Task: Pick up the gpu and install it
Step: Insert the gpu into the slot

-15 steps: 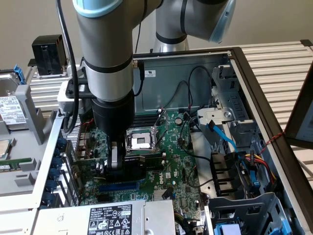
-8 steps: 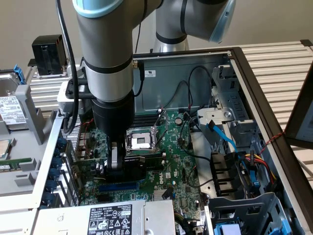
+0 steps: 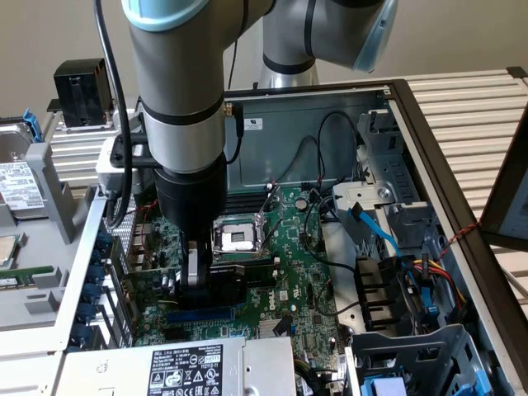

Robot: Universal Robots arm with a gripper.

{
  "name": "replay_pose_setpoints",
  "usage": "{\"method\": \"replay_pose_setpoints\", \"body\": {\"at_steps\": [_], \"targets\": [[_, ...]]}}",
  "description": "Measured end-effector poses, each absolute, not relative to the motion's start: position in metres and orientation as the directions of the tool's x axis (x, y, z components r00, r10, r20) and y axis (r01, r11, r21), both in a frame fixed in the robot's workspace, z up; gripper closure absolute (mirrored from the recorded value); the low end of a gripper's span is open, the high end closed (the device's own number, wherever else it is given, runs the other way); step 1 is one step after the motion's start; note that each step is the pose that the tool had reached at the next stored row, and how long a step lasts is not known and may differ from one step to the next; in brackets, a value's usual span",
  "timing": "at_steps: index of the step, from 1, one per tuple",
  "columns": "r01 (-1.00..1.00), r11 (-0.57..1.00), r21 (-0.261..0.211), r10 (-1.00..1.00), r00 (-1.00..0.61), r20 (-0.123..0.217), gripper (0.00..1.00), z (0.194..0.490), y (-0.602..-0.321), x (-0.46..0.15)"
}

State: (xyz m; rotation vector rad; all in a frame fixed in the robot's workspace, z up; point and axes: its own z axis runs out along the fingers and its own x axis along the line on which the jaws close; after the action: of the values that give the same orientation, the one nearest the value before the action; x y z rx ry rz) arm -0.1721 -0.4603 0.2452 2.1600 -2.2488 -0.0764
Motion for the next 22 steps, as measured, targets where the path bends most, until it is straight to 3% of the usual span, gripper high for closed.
{"method": "replay_pose_setpoints", "body": {"at_steps": [22], "targets": [[-0.994, 0.092, 0.051, -0.996, -0.093, -0.018, 0.73, 0.2444, -0.4607, -0.1731]]}}
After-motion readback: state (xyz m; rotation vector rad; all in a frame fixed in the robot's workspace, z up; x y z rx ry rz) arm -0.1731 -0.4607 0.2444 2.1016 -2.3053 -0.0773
